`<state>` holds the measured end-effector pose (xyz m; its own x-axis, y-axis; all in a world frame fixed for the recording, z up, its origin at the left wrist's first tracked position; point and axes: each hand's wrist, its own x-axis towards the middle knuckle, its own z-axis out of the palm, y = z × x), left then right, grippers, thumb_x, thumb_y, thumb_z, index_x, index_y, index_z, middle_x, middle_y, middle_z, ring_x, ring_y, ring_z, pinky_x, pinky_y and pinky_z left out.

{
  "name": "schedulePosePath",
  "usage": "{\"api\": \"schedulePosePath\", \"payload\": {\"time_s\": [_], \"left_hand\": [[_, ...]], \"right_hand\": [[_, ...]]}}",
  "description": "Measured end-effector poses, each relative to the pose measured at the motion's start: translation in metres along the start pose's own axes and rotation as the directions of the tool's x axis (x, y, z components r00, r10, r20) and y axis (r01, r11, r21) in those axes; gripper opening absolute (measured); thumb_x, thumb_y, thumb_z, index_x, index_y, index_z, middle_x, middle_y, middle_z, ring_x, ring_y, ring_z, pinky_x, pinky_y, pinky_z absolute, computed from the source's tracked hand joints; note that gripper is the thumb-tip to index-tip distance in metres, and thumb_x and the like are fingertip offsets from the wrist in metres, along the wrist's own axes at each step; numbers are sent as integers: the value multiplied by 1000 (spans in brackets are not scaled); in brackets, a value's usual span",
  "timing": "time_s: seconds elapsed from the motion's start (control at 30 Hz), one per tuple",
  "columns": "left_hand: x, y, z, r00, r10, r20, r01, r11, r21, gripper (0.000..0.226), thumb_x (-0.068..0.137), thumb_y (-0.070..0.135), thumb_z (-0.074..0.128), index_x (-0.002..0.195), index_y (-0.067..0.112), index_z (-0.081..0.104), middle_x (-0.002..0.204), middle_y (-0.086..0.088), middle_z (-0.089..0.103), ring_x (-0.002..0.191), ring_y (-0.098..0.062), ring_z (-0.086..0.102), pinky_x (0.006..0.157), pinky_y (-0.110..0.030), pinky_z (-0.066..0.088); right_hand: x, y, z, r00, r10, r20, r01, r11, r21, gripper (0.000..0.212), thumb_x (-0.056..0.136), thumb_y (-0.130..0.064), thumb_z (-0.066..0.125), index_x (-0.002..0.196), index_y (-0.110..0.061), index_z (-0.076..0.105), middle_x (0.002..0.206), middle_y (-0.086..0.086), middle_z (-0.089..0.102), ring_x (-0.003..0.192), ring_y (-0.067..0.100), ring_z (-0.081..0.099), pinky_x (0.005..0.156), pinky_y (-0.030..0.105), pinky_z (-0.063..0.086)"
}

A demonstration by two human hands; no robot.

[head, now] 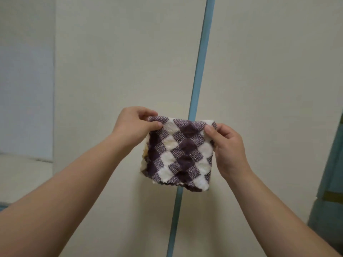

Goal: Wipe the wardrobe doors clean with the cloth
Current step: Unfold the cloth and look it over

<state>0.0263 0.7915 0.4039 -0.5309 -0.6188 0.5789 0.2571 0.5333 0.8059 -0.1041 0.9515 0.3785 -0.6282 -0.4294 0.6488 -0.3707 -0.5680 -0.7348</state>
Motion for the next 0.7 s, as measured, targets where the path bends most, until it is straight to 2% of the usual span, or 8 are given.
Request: {"api": "schedulePosePath", "payload": {"time_s": [0.07, 0.13, 0.27, 0.43, 0.57, 0.63, 0.7], "left_hand": [[-1, -8, -33, 999, -36, 23, 38, 991, -129, 22, 72, 1, 71, 84, 19, 67, 78, -4, 55, 69, -11, 49, 60, -14, 38], [-2, -17, -75, 994, -84, 75, 100, 963, -252, 22, 76, -1, 65, 82, 20, 66, 78, -2, 56, 71, -12, 53, 62, -21, 40], [-3, -36, -153, 982, -138, 127, 182, 867, -463, 23, 78, -7, 58, 86, 14, 63, 76, -1, 59, 58, -8, 61, 50, -17, 48], [3, -56, -239, 981, -181, 73, 191, 826, -530, 23, 77, -13, 55, 84, 8, 59, 70, -6, 57, 40, -6, 56, 40, -13, 44], [19, -84, -298, 980, -199, -14, 164, 841, -515, 25, 76, -13, 57, 84, 11, 58, 72, -6, 60, 46, -8, 60, 46, -16, 49], [27, -96, -314, 976, -211, -48, 157, 843, -515, 27, 75, -11, 59, 91, 11, 57, 76, -6, 61, 50, -9, 61, 48, -18, 50], [38, -115, -337, 970, -238, -49, 177, 832, -526, 31, 74, -9, 62, 100, 7, 57, 82, -7, 62, 58, -12, 63, 51, -18, 52]], "right_hand": [[-6, 9, 32, 1000, 1, 19, -2, 999, 36, 13, 61, -25, 74, 66, -14, 70, 68, 4, 68, 65, 18, 62, 67, 31, 54], [-14, 20, 73, 1000, -7, 19, 5, 995, 95, 14, 59, -24, 76, 68, -13, 72, 69, 5, 70, 65, 18, 64, 67, 31, 54], [-25, 39, 155, 1000, -24, 8, 22, 982, 186, 9, 58, -17, 75, 66, -13, 72, 66, 3, 70, 61, 15, 64, 62, 27, 55], [-35, 69, 252, 996, -17, -82, 33, 980, 196, 15, 57, -8, 73, 67, -14, 64, 64, 2, 65, 58, 15, 59, 58, 26, 54], [-34, 94, 319, 994, 4, -110, 21, 974, 224, 39, 65, 12, 68, 86, -16, 50, 72, 4, 58, 61, 14, 59, 62, 27, 53], [-32, 100, 337, 997, 26, -70, -6, 964, 265, 46, 59, 7, 69, 95, -16, 51, 73, 4, 62, 63, 13, 62, 61, 25, 54], [-29, 113, 360, 998, 45, -35, -34, 960, 276, 44, 58, 4, 68, 97, -13, 58, 70, 0, 68, 64, 11, 64, 60, 22, 54]]}}
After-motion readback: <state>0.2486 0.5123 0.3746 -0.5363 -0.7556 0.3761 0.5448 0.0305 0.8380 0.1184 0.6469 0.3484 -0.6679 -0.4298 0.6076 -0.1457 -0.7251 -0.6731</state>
